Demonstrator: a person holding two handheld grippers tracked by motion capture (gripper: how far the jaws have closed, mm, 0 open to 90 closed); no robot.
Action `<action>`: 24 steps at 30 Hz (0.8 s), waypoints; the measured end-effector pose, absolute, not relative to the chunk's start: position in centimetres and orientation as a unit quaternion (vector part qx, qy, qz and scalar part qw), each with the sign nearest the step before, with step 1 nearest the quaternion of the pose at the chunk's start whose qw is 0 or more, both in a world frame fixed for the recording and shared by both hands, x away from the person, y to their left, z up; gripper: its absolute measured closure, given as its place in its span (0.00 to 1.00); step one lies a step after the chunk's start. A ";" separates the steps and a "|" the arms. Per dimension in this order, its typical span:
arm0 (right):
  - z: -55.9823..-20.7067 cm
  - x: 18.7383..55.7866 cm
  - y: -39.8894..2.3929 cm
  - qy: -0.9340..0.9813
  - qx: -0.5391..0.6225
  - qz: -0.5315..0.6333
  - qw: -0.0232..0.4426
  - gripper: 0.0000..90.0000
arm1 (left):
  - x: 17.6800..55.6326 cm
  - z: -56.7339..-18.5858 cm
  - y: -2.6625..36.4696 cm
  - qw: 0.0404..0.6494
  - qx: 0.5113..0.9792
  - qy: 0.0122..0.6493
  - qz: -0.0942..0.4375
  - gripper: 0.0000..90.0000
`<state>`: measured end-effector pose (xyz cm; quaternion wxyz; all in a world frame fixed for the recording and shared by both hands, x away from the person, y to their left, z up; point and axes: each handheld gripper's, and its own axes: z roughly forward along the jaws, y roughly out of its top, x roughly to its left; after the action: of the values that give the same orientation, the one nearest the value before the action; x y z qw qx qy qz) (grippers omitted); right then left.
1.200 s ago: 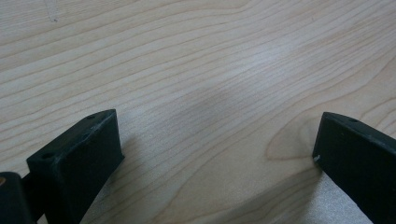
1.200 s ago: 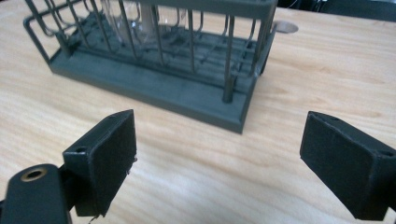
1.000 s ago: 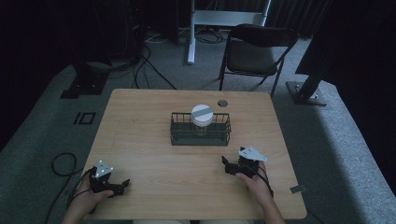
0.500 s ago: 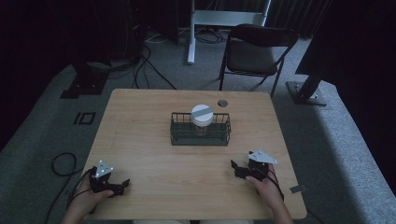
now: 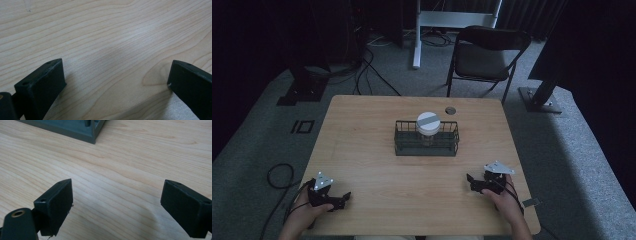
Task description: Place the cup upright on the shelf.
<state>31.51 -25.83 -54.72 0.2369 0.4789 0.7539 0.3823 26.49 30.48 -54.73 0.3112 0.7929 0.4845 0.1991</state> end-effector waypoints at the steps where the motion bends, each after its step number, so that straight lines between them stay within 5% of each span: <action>1: -54.7 31.5 -26.0 0.758 0.476 0.380 0.233 0.12 | 26.5 -54.7 30.5 0.311 0.793 0.485 0.199 0.02; 12: -55.0 31.4 -26.8 0.785 0.463 0.367 0.185 0.12 | 26.5 -54.7 30.5 0.312 0.793 0.485 0.199 0.02; 24: -55.1 31.3 -26.7 0.801 0.451 0.346 0.190 0.12 | 26.5 -54.7 30.5 0.311 0.793 0.485 0.199 0.02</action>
<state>31.33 -26.72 -55.11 0.1902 0.4507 0.8008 0.3456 26.49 30.48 -54.74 0.3115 0.7928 0.4845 0.1992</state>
